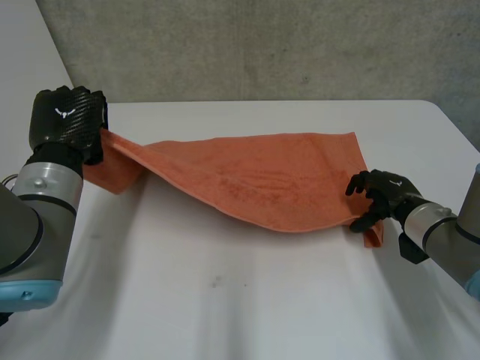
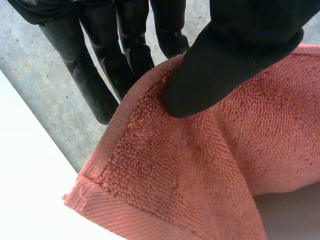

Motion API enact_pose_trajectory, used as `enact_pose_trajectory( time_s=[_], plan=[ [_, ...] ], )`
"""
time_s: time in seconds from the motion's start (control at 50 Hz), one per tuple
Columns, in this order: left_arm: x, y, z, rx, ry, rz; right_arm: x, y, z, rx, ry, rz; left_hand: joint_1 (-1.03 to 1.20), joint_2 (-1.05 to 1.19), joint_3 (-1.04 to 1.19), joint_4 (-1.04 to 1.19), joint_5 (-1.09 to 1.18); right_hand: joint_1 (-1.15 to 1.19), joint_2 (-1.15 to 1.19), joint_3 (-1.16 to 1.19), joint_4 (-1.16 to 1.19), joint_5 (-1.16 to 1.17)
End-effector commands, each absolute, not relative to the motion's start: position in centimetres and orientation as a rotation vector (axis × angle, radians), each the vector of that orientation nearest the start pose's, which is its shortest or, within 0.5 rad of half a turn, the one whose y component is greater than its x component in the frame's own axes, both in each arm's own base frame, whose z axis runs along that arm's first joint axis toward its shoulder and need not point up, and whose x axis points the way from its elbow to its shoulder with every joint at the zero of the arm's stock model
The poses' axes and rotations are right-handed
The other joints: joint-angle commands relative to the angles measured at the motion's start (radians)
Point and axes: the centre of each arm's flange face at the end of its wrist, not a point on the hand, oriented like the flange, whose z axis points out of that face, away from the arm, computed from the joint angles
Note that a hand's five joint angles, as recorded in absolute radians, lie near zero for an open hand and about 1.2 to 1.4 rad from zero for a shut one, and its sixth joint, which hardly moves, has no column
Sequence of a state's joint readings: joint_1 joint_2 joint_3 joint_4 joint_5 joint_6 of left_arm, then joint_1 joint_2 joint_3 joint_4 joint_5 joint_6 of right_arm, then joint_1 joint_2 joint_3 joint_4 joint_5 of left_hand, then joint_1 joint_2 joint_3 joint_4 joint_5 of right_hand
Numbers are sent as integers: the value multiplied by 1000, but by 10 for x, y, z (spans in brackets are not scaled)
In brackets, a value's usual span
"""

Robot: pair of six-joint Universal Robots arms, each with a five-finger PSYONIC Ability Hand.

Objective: Fold the laundry

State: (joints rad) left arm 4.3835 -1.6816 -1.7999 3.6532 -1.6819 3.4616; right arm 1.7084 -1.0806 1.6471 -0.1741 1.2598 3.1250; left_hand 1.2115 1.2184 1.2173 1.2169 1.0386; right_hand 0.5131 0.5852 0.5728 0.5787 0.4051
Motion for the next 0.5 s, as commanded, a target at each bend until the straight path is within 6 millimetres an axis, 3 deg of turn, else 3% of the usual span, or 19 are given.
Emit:
enact_pose_trajectory(
  time_s=[0.02,0.2,0.5],
  plan=[
    [-219,-283,256,488,1916,-2348,196,-315,132,-376,2364,-1507,185,178,179,179,183,97,25,38,32,31],
    [-217,-289,263,470,1902,-2351,189,-311,125,-354,2388,-1496,185,178,179,179,183,121,49,61,55,54],
    [-216,-290,265,458,1909,-2350,176,-335,126,-332,2388,-1730,185,178,179,179,183,282,210,222,216,216]
  ],
)
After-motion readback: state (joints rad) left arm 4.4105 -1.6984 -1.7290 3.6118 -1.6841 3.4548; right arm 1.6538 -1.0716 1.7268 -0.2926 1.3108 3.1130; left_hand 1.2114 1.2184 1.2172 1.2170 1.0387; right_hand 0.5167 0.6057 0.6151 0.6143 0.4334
